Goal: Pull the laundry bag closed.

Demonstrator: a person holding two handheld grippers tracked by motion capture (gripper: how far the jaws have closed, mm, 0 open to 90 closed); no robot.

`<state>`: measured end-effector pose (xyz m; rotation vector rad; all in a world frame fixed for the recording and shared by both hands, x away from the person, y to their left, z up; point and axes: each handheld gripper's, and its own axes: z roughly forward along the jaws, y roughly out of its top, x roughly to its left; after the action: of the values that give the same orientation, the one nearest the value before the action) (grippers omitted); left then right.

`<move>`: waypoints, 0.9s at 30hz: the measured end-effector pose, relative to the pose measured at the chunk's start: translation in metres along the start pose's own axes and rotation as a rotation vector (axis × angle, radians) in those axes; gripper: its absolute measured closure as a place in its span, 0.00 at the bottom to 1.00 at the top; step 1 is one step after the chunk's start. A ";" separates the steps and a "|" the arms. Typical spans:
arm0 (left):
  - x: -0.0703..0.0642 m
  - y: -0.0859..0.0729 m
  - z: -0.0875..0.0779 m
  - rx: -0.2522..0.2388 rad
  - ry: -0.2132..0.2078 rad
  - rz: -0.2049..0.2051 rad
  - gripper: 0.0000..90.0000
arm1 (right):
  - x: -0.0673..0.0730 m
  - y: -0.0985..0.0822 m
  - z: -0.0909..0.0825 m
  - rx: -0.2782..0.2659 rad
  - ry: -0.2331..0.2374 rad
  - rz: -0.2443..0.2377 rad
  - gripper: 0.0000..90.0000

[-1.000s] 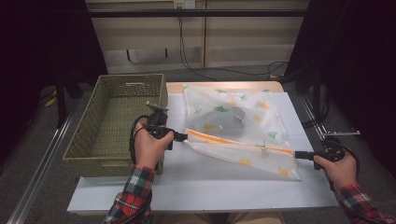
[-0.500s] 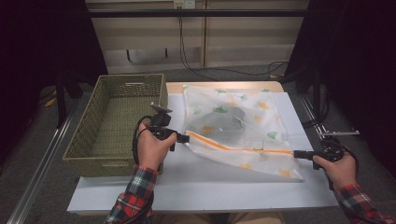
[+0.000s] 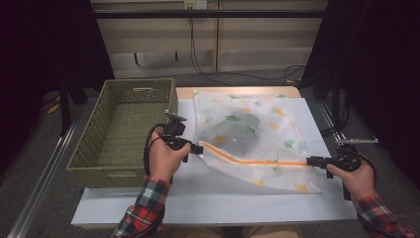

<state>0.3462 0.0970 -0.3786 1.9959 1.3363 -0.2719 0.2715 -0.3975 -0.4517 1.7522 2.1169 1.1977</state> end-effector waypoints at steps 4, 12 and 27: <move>-0.001 0.000 0.003 0.009 0.007 0.007 0.98 | 0.000 0.000 0.001 -0.033 -0.018 0.003 0.62; 0.000 0.000 0.007 0.009 0.005 0.016 0.91 | 0.004 0.002 0.003 -0.049 -0.015 0.005 0.53; 0.000 0.000 0.014 -0.004 -0.011 0.056 0.64 | 0.012 0.009 0.009 -0.074 -0.001 -0.036 0.39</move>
<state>0.3490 0.0882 -0.3885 2.0218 1.2713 -0.2531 0.2794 -0.3830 -0.4476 1.6768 2.0666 1.2484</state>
